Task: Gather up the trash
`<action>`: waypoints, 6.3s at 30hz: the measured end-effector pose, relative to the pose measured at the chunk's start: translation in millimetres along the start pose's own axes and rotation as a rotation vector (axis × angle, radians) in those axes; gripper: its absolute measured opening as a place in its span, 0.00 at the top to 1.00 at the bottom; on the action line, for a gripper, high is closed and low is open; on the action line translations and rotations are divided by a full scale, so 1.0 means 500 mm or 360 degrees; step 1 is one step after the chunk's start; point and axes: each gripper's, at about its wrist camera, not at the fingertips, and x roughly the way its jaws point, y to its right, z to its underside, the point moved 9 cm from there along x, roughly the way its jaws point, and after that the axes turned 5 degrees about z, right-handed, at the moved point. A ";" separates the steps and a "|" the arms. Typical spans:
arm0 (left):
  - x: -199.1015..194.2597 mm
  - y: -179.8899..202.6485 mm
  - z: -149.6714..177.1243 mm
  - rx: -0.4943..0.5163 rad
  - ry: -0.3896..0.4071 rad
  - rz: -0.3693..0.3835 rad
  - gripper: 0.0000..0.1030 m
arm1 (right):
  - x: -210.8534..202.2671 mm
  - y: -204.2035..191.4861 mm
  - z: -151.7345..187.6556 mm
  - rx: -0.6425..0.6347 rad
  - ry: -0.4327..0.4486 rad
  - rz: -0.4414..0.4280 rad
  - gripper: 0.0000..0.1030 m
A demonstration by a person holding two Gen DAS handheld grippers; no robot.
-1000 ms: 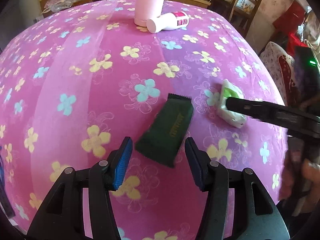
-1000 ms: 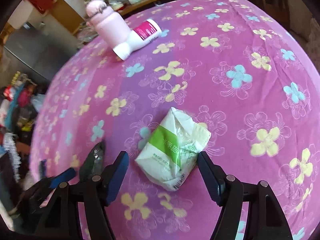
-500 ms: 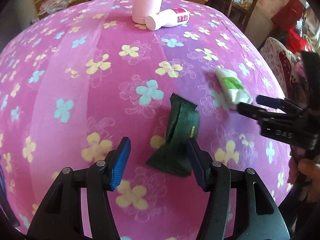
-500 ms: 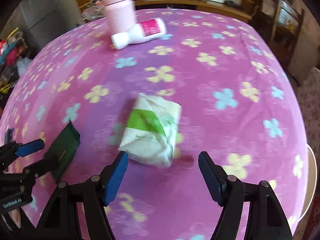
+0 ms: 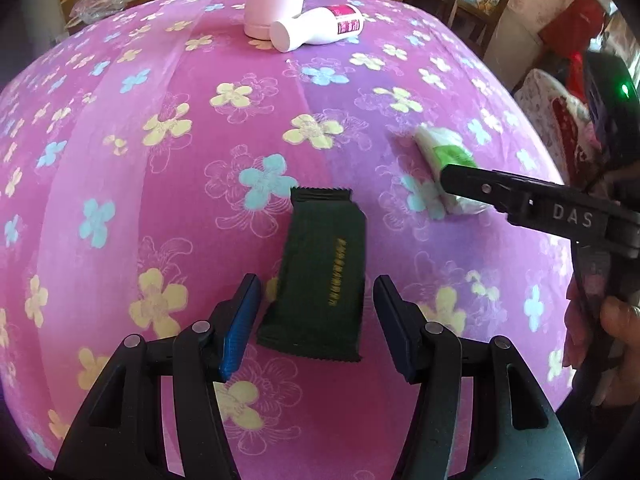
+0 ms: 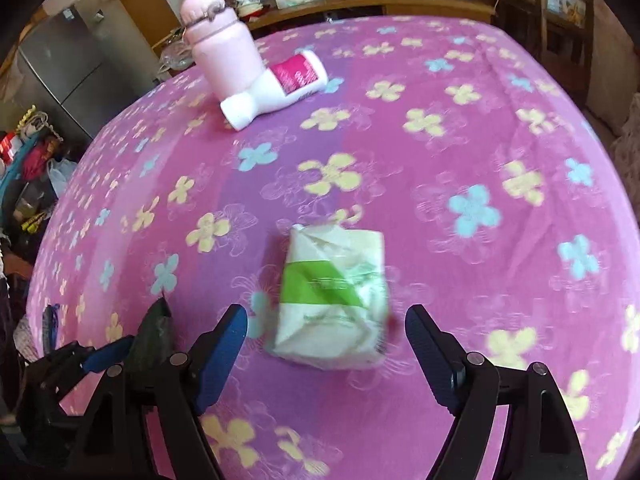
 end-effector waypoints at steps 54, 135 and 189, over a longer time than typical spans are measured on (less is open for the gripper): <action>0.078 0.728 -0.049 0.0493 0.0111 0.0406 0.71 | -0.333 0.648 0.259 0.0518 0.0336 0.0255 0.59; -0.233 0.670 -0.010 0.0497 0.0882 0.0213 0.46 | -0.651 0.522 0.302 0.0563 0.1052 0.0652 0.19; -0.225 0.691 0.009 0.0591 0.0862 0.0212 0.43 | -0.636 0.527 0.300 0.0553 0.1011 0.0650 0.18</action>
